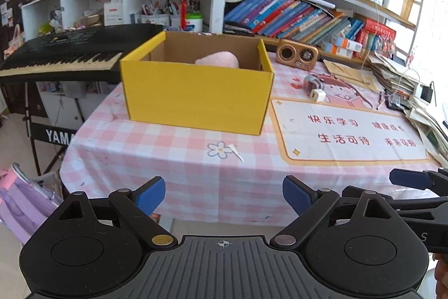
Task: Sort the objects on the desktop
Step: 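Move both grippers toward the white charger cube and grey toy car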
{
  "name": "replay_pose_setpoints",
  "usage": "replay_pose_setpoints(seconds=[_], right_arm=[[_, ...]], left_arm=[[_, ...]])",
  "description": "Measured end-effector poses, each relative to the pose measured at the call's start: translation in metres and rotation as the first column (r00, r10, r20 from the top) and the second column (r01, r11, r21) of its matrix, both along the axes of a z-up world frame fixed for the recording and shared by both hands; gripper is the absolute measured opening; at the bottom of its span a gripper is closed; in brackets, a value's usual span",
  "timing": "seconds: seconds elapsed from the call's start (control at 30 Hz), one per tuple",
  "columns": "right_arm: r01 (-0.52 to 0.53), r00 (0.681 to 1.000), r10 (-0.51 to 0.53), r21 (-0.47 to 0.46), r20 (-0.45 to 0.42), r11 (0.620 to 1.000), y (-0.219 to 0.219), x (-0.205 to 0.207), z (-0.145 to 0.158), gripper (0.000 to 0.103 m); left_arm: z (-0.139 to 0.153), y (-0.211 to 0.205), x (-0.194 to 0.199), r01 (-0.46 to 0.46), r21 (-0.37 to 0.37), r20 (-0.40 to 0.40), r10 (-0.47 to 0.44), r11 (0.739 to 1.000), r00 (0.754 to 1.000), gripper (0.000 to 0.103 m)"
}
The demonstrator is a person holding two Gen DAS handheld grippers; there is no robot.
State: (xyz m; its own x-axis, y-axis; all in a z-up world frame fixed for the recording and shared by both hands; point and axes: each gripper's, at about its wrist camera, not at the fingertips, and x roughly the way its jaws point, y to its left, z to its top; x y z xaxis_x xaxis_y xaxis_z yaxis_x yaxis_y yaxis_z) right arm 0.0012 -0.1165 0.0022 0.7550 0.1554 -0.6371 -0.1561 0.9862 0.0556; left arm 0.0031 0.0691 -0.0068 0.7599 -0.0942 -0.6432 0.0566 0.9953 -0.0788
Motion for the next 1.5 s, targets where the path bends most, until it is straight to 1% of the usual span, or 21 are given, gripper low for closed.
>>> replay_pose_setpoints(seconds=[0.37,0.57,0.87,1.23,1.5], right_arm=[[0.059,0.998,-0.059,-0.008,-0.027,0.998,-0.025,0.010,-0.005,0.082],[0.125,0.991,-0.125,-0.004,-0.047,0.992,-0.056,0.023,-0.006,0.082],[0.191,0.980,-0.191,-0.012,-0.062,0.982,-0.101,0.042,-0.006,0.082],[0.224,0.969,-0.222,0.003,-0.105,0.975,-0.150,0.073,-0.014,0.082],[0.239,0.967,-0.235,0.023,-0.098,0.971,-0.185,0.103,-0.015,0.080]], left_arm=[[-0.007,-0.026,0.021,0.066,-0.006,-0.032,-0.066,0.998,0.997,0.093],[-0.008,-0.053,0.040,0.126,-0.008,-0.039,-0.126,0.992,0.991,0.093],[-0.011,-0.101,0.072,0.194,-0.020,-0.051,-0.195,0.981,0.980,0.093],[-0.019,-0.149,0.109,0.225,-0.012,-0.090,-0.225,0.974,0.970,0.093],[-0.021,-0.173,0.141,0.187,-0.003,-0.108,-0.186,0.982,0.977,0.093]])
